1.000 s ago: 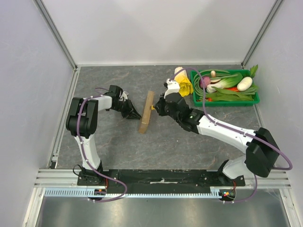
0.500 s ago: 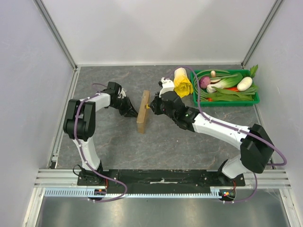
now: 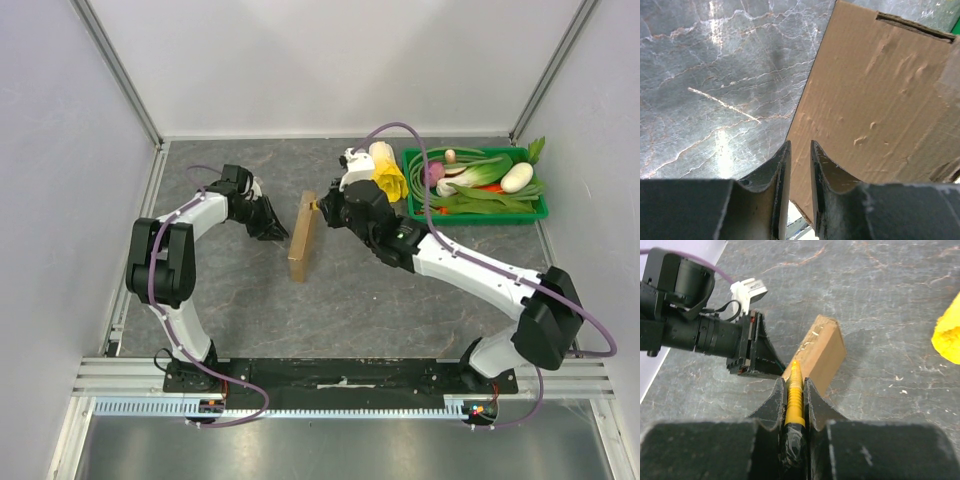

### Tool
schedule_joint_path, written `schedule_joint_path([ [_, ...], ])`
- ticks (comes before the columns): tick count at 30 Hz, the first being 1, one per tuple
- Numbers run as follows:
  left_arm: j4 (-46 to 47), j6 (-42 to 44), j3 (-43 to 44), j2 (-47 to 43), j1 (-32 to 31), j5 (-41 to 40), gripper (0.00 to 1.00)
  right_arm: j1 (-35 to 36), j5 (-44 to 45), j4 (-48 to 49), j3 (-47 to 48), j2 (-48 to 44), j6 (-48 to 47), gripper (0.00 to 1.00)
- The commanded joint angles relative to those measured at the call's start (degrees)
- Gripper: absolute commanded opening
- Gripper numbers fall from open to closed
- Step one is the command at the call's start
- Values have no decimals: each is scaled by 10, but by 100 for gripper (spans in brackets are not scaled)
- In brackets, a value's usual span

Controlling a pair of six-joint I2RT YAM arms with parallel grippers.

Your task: Unpack the express box

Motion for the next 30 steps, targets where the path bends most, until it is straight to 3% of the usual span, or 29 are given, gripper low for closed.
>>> schedule_joint_path([
  [1, 0, 19, -18, -21, 2, 6, 28, -20, 60, -18, -17, -27, 23, 0],
  [7, 21, 7, -67, -33, -1, 31, 29, -51, 29, -17, -49, 22, 50, 0],
  [17, 89, -42, -153, -46, -11, 104, 29, -85, -74, 117, -15, 149, 21, 0],
  [30, 292, -157, -236, -59, -64, 194, 27, -86, -230, 180, 10, 212, 39, 0],
])
